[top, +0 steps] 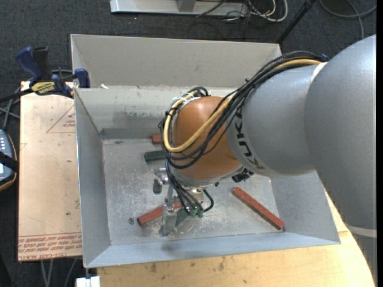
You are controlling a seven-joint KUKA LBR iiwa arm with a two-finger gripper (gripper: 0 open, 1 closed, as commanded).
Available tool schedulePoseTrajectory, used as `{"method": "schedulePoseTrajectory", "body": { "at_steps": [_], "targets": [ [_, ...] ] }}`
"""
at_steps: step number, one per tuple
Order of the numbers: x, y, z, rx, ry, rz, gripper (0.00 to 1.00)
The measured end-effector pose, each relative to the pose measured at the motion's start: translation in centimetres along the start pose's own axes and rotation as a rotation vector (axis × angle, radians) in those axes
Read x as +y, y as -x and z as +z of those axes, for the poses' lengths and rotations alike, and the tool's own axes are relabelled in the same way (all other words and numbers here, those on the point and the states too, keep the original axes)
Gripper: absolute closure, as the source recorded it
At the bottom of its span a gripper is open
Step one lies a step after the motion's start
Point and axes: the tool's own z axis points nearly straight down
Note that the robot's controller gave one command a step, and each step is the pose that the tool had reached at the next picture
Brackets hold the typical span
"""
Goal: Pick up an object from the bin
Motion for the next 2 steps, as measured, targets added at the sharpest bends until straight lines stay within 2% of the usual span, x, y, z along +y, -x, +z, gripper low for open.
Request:
{"method": "schedulePoseTrajectory", "body": {
  "at_steps": [1, 2],
  "targets": [
    [-0.1, 0.2, -0.4, -0.007, 0.001, 0.003, 0.0],
    [-4.4, 0.2, 5.7, -0.011, 0.002, -0.072, 0.0]
  ]
}}
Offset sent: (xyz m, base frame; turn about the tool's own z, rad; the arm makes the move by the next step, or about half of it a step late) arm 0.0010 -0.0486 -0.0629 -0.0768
